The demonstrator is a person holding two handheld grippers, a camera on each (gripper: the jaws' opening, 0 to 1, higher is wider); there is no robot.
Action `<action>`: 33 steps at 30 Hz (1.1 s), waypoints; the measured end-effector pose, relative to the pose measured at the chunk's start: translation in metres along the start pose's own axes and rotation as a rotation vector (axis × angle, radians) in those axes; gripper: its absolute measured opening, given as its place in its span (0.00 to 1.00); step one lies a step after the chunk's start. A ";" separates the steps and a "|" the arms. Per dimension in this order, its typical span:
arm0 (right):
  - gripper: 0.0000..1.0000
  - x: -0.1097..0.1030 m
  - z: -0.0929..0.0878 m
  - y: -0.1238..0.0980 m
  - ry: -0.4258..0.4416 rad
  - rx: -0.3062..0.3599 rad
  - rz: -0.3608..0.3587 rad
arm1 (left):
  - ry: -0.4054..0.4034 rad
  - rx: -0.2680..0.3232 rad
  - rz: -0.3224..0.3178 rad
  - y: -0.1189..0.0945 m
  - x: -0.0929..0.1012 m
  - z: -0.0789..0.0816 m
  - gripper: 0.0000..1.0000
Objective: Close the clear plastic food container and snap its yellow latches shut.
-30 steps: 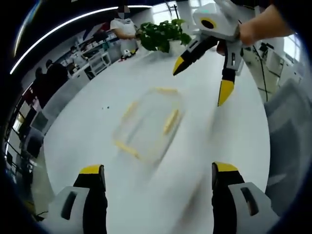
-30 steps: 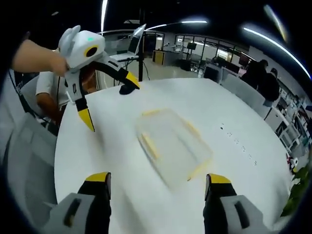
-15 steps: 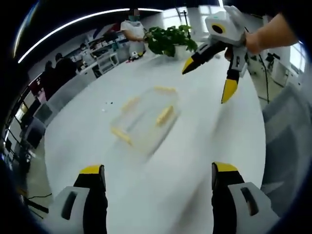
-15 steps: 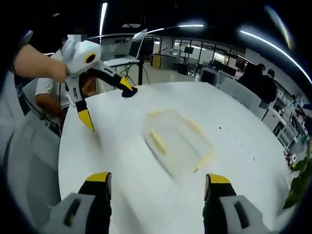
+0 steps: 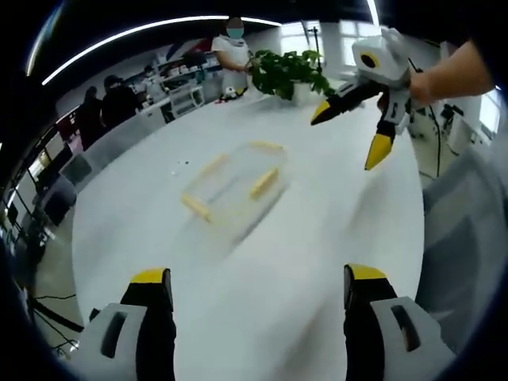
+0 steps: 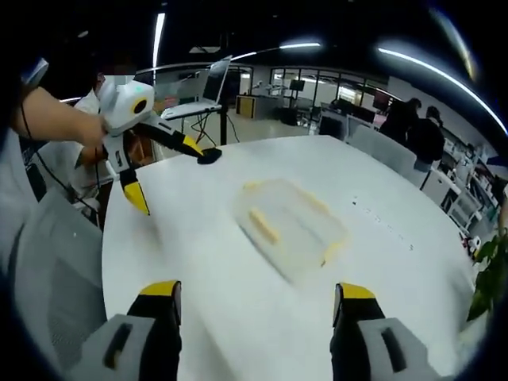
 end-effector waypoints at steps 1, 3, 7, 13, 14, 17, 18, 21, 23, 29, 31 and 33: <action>0.77 -0.001 0.000 -0.002 -0.001 0.005 -0.004 | 0.000 0.002 0.003 -0.002 0.001 -0.001 0.87; 0.77 -0.004 -0.002 -0.005 0.001 0.009 -0.010 | -0.005 0.005 0.006 -0.007 0.004 -0.003 0.87; 0.78 -0.008 -0.008 -0.012 0.011 0.016 -0.023 | -0.027 0.012 0.023 -0.014 0.010 -0.010 0.88; 0.79 -0.017 -0.016 -0.022 0.025 0.023 -0.039 | -0.043 0.014 0.034 -0.023 0.018 -0.018 0.87; 0.79 -0.019 -0.017 -0.023 0.036 0.027 -0.043 | -0.049 0.014 0.037 -0.025 0.019 -0.020 0.87; 0.79 -0.024 -0.021 -0.025 0.042 0.030 -0.051 | -0.051 0.012 0.038 -0.027 0.025 -0.024 0.87; 0.79 -0.026 -0.023 -0.027 0.050 0.030 -0.054 | -0.054 0.014 0.039 -0.029 0.028 -0.026 0.87; 0.79 -0.031 -0.027 -0.030 0.054 0.033 -0.059 | -0.065 0.020 0.044 -0.032 0.033 -0.029 0.87; 0.79 -0.034 -0.029 -0.033 0.053 0.036 -0.066 | -0.069 0.020 0.045 -0.035 0.037 -0.032 0.87; 0.81 -0.041 -0.035 -0.039 0.080 0.056 -0.069 | -0.108 0.038 0.049 -0.045 0.044 -0.040 0.86; 0.80 -0.045 -0.036 -0.042 0.087 0.061 -0.068 | -0.112 0.048 0.048 -0.049 0.046 -0.042 0.86; 0.80 -0.046 -0.038 -0.043 0.089 0.065 -0.074 | -0.108 0.043 0.049 -0.051 0.047 -0.044 0.86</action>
Point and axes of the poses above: the point that each gripper's makers call its tool centre point, and the gripper's own axes: y roughly forward along the fingers, x roughly to its right, z roughly out of its top, the point moved 10 cm from there along -y, roughly backward along the fingers, and after that the axes turned 13 degrees about x, right-handed, at the moved point
